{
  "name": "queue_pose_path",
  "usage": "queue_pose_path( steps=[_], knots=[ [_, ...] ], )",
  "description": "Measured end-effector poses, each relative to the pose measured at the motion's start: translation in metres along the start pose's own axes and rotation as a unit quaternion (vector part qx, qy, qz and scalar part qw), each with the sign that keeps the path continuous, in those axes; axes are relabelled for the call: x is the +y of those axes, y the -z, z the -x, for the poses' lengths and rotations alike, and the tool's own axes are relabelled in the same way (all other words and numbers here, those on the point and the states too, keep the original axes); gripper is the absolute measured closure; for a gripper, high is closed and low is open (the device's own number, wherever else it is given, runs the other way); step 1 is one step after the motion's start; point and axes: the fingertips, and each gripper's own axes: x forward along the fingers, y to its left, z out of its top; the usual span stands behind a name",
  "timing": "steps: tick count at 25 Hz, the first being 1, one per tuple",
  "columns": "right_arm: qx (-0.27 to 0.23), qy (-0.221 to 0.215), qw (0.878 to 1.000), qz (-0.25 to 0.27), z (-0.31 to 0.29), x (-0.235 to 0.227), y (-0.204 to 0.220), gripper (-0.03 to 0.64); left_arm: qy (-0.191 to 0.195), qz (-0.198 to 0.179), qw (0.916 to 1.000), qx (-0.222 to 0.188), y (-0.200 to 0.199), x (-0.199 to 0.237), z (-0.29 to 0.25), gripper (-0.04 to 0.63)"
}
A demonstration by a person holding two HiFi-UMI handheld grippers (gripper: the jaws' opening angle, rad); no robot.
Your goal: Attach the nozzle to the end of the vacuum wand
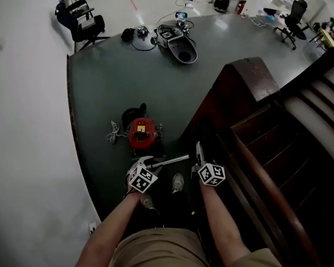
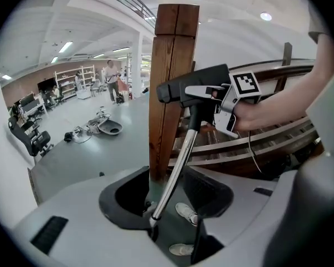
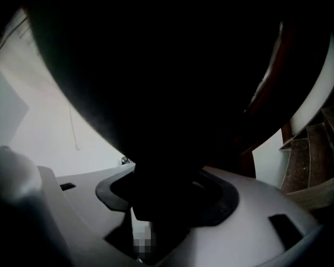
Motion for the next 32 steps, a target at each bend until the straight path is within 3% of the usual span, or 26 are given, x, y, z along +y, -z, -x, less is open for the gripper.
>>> queue_pose_path(
  steps=[6,11,22,28,32],
  knots=[
    [0.006,-0.013,0.999,-0.030,-0.005,-0.017,-0.001,0.364,-0.012,0.014,0.9998,0.012,-0.017,0.003,-0.005,0.417],
    [0.006,-0.008,1.000,-0.017,-0.005,-0.022,-0.001,0.362,-0.015,0.010,0.9993,0.033,-0.018,0.002,-0.009,0.417],
    [-0.018,-0.001,0.993,-0.116,0.008,-0.029,-0.004,0.311,-0.013,0.024,0.9977,0.062,-0.030,-0.006,-0.022,0.417],
    [-0.007,-0.005,0.992,-0.123,0.019,-0.025,0.007,0.310,-0.013,0.020,0.9978,0.062,-0.037,-0.009,-0.028,0.417],
    [-0.001,0.003,0.994,-0.108,0.030,-0.028,0.010,0.310,-0.015,0.046,0.9976,0.049,-0.044,-0.008,-0.019,0.417]
  ],
)
